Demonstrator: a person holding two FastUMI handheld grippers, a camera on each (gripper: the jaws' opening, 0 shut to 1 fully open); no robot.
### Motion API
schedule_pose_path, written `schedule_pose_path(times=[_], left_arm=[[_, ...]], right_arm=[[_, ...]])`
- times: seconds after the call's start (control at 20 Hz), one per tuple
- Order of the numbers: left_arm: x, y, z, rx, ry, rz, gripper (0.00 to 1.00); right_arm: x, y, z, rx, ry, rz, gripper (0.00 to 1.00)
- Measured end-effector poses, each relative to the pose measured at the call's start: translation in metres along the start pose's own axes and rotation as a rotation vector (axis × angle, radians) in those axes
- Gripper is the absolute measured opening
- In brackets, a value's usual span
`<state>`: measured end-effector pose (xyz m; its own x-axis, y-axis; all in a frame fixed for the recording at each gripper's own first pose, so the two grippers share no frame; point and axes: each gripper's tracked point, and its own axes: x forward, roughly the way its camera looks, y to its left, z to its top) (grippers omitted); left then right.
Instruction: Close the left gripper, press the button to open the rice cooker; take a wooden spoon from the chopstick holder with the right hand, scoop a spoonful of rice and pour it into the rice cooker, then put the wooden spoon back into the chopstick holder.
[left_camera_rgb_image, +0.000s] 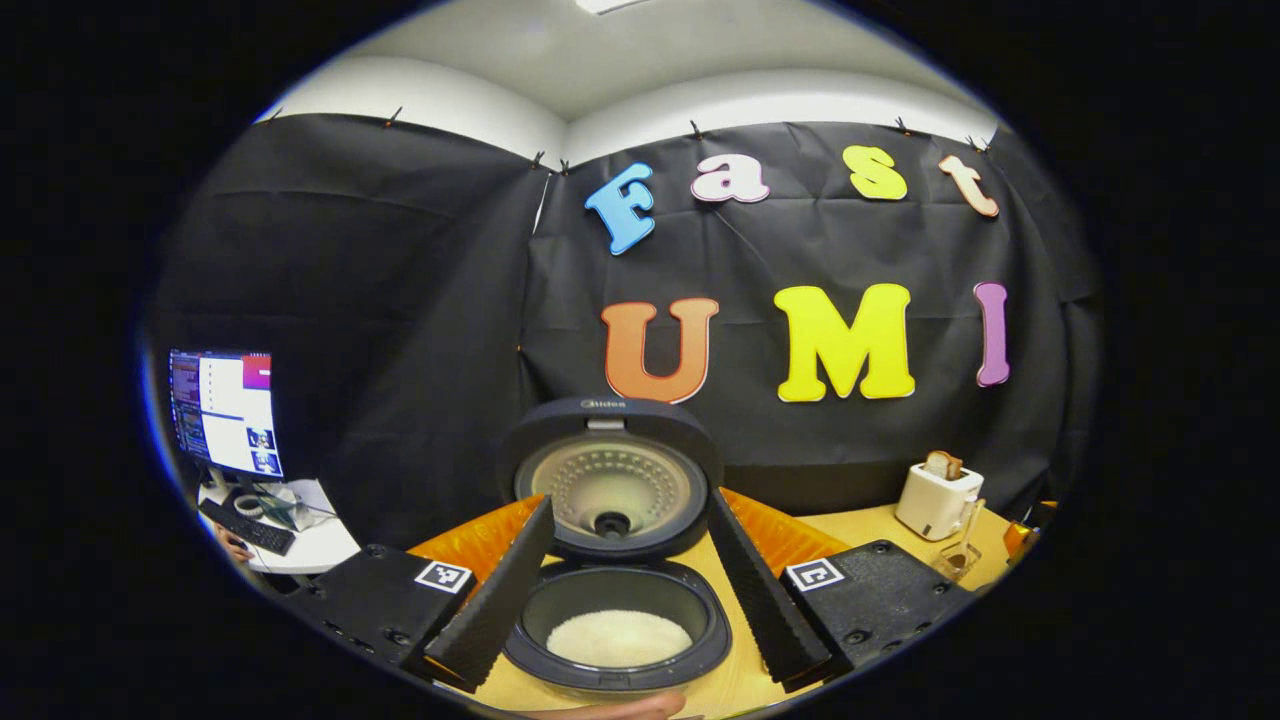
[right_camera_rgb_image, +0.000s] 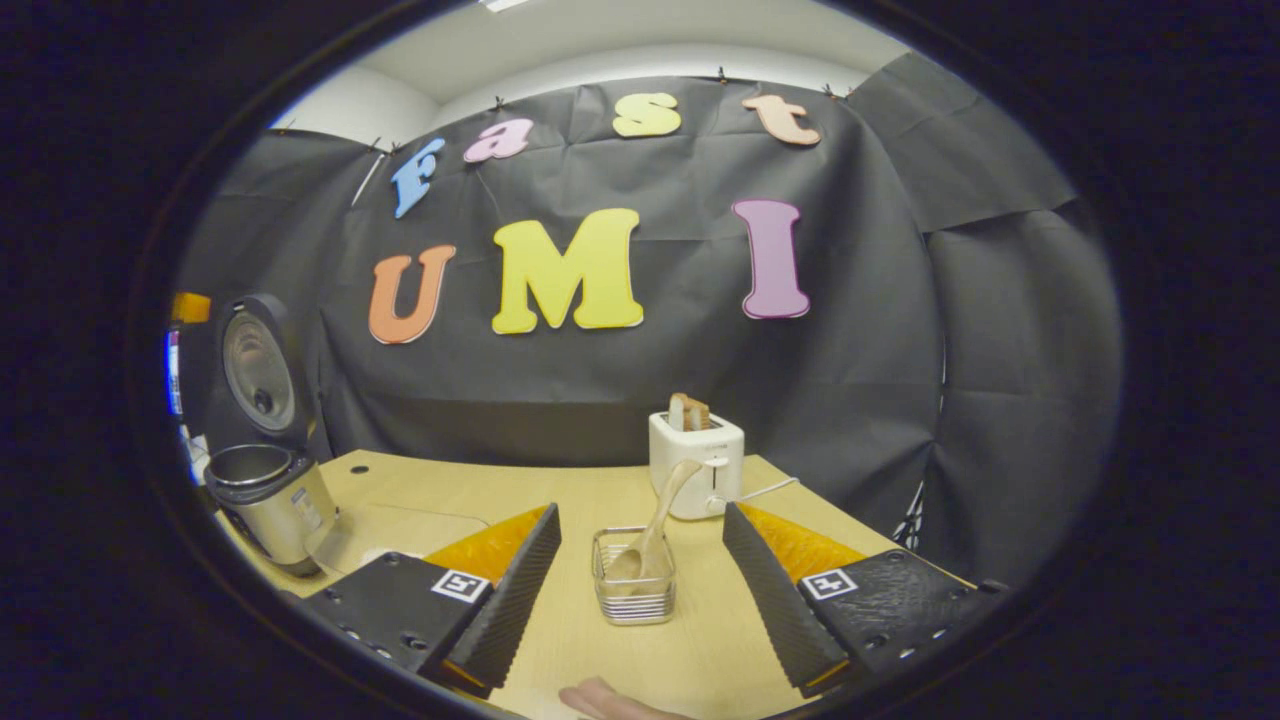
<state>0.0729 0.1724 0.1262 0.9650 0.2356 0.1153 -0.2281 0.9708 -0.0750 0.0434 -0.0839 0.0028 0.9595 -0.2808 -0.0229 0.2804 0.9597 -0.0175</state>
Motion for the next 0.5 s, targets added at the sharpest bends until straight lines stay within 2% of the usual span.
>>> schedule_pose_path(times=[0.15,0.25,0.35,0.45,0.5], left_arm=[[0.033,0.0,0.023,0.014,-0.06,0.012,1.0],[0.055,0.005,0.037,0.063,-0.105,0.04,0.97],[0.073,0.009,0.049,0.104,-0.154,0.062,1.0],[0.091,0.002,0.059,0.1,-0.183,0.039,0.97],[0.1,0.0,0.061,0.08,-0.19,0.032,0.97]], right_arm=[[-0.007,-0.003,-0.005,0.009,-0.007,0.033,0.97],[-0.006,-0.009,-0.009,0.01,-0.018,0.033,0.94],[-0.009,-0.018,0.002,0.026,-0.061,0.031,0.94],[-0.01,-0.03,0.007,0.044,-0.092,0.013,0.97],[-0.009,-0.035,0.006,0.058,-0.093,0.006,0.94]])
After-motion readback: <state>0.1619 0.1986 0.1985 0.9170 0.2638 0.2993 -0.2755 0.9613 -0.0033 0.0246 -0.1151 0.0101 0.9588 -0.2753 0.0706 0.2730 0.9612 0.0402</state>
